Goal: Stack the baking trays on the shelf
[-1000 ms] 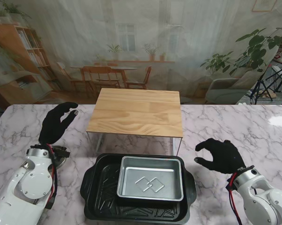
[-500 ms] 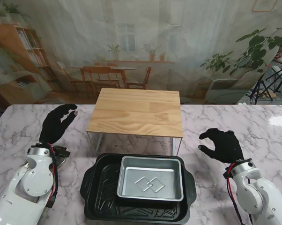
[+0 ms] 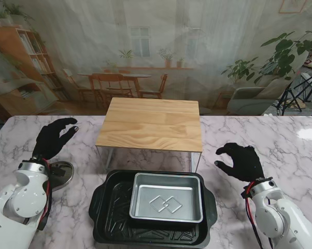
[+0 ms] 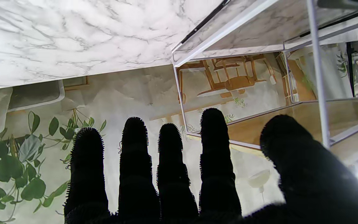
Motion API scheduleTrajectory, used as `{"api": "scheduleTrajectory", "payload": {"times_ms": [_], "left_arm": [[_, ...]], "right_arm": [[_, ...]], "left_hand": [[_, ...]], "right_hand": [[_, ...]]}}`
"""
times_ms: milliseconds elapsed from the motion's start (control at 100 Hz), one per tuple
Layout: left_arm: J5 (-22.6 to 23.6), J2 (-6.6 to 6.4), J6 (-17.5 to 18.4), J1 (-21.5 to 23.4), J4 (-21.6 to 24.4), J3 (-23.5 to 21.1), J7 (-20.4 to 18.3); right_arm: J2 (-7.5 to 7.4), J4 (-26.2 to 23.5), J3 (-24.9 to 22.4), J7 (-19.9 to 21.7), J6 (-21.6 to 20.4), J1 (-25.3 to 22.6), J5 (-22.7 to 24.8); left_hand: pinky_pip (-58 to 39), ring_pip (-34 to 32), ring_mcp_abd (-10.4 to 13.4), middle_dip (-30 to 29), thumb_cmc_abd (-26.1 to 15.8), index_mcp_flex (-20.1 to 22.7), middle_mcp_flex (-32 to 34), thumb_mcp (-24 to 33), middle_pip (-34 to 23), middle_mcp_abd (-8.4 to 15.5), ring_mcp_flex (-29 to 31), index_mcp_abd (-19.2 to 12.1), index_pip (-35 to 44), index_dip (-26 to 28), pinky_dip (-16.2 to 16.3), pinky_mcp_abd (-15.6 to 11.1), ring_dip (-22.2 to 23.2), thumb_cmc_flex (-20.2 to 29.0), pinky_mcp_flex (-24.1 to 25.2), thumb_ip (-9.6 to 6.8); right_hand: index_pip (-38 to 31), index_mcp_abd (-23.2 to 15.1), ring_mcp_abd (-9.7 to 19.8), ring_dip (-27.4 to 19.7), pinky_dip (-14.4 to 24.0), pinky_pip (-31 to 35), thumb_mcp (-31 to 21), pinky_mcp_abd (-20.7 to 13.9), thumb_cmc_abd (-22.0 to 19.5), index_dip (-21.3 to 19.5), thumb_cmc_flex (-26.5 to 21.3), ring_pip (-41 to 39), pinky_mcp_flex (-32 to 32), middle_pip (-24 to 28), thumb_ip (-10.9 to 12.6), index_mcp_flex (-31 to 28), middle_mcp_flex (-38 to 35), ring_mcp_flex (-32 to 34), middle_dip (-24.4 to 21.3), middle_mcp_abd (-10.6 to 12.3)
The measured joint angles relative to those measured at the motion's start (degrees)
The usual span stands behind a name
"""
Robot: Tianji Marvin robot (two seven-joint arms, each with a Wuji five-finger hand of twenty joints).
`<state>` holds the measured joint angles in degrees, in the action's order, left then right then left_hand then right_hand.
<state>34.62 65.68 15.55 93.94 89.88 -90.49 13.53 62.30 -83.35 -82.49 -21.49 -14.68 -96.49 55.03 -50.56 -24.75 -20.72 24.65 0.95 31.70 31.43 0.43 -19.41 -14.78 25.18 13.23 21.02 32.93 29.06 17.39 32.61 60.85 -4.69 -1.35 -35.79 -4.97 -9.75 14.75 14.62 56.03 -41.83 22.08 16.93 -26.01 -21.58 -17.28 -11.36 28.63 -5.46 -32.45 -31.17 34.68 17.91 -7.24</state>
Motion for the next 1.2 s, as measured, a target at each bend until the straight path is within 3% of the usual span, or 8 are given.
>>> {"api": "scheduleTrajectory", "payload": {"times_ms": [180,350,410,510,650,830,990,1200], "left_arm": [[4.9,-0.37,0.5,-0.2,-2.4,-3.0,-0.1],[5.3,-0.89,-1.3,1.2,-3.4,-5.4,0.2],[5.6,-1.22,-3.9,1.7,-3.9,-5.7,-0.4],[5.7,-1.68,-6.8,2.2,-5.0,-5.8,-3.6],[6.4,-2.05,-7.1,2.5,-7.1,-5.4,-3.8],[11.5,-2.65,-7.7,1.9,-10.3,-4.7,-3.6],[14.6,-3.35,-9.5,0.9,-12.2,-3.9,-3.9],[17.2,-4.22,-12.7,-0.4,-14.4,-2.6,-4.9]], "right_arm": [[0.03,0.0,0.0,-0.8,0.1,0.0,2.6],[0.11,0.0,0.0,-1.6,0.1,0.0,1.8],[0.19,0.1,-0.1,-2.0,0.1,0.0,1.6],[0.27,0.1,-0.1,-2.1,0.1,0.0,1.3],[0.29,0.0,-0.1,-2.0,0.3,0.0,1.2],[0.29,0.0,0.0,-1.7,0.4,0.1,1.0],[0.33,0.0,0.0,-1.7,0.5,0.1,0.8],[0.37,0.1,0.1,-1.7,0.5,0.1,0.6]], "left_hand": [[0.0,0.0,0.0,0.0,0.0,0.0,0.0,0.0,0.0,0.0,0.0,0.0,0.0,0.0,0.0,0.0,0.0,0.0,0.0,0.00],[0.0,0.3,0.0,-0.2,-0.3,-0.3,-1.4,0.0,2.1,0.0,-0.3,0.0,-2.7,-0.6,-0.8,-0.9,-0.2,-0.6,0.1,0.00],[1.4,1.2,0.1,-1.3,-0.7,-4.8,-5.1,-0.2,4.0,0.0,-2.0,0.0,-6.5,-3.1,-1.4,-1.4,-0.9,-1.3,0.3,0.00],[5.2,4.1,1.0,-4.7,-0.9,-17.1,-15.0,-0.1,9.5,0.2,-5.1,-0.5,-13.7,-7.4,-2.8,-3.0,-2.4,-4.5,1.8,0.00],[8.1,6.4,2.2,-11.3,1.6,-21.8,-21.4,-0.2,15.9,0.7,-7.4,-1.0,-19.3,-11.3,-3.0,-4.9,-4.5,-8.3,2.3,0.00],[9.4,7.3,3.5,-13.9,8.1,-21.5,-21.9,-0.5,17.9,0.2,-8.9,-0.2,-19.2,-12.2,-4.0,-7.0,-5.9,-9.1,2.0,0.00],[6.0,4.7,4.0,-8.3,11.8,-13.7,-16.8,-0.9,16.7,-1.0,-9.4,4.5,-13.1,-9.0,-4.1,-7.9,-4.7,-7.9,0.4,0.00],[3.5,2.6,4.5,-5.0,12.8,-5.3,-14.2,1.2,15.8,-0.9,-7.8,5.2,-7.7,-4.3,-4.2,-8.5,-2.8,-3.3,-2.0,-0.01]], "right_hand": [[0.0,0.0,0.0,0.0,0.0,0.0,0.0,0.0,0.0,0.0,0.0,0.0,0.0,0.0,0.0,0.0,0.0,0.0,0.0,0.0],[0.0,0.0,0.0,0.0,0.0,-0.3,0.0,0.0,0.0,0.0,0.0,0.0,0.1,0.0,0.0,0.0,0.0,-0.2,0.0,0.0],[0.0,0.0,0.0,0.0,0.0,-0.3,0.0,0.0,0.0,0.0,0.0,0.0,0.1,0.0,0.0,0.0,0.0,-0.6,0.0,0.0],[0.0,0.0,0.0,0.0,0.0,-0.3,0.0,0.0,0.0,0.0,0.0,0.0,0.2,0.0,0.0,0.0,0.0,-0.6,0.0,0.0],[0.0,0.0,0.0,0.0,0.0,-0.3,0.0,0.0,0.0,0.0,0.0,0.0,0.3,0.1,0.6,0.0,0.0,-0.6,0.0,0.0],[0.0,0.0,0.0,0.0,0.0,-0.3,0.0,0.0,0.0,0.0,0.0,0.0,0.3,0.2,0.6,0.0,0.0,-0.7,0.0,0.0],[0.0,0.0,0.0,0.0,0.1,-0.3,0.0,0.0,0.0,0.0,0.0,0.0,0.3,0.6,0.6,0.0,0.0,-0.7,0.3,0.0],[0.0,0.0,0.1,0.0,0.2,-0.3,0.0,0.0,0.0,0.0,0.0,0.0,0.4,0.7,0.6,0.0,0.8,-0.7,0.3,0.0]]}}
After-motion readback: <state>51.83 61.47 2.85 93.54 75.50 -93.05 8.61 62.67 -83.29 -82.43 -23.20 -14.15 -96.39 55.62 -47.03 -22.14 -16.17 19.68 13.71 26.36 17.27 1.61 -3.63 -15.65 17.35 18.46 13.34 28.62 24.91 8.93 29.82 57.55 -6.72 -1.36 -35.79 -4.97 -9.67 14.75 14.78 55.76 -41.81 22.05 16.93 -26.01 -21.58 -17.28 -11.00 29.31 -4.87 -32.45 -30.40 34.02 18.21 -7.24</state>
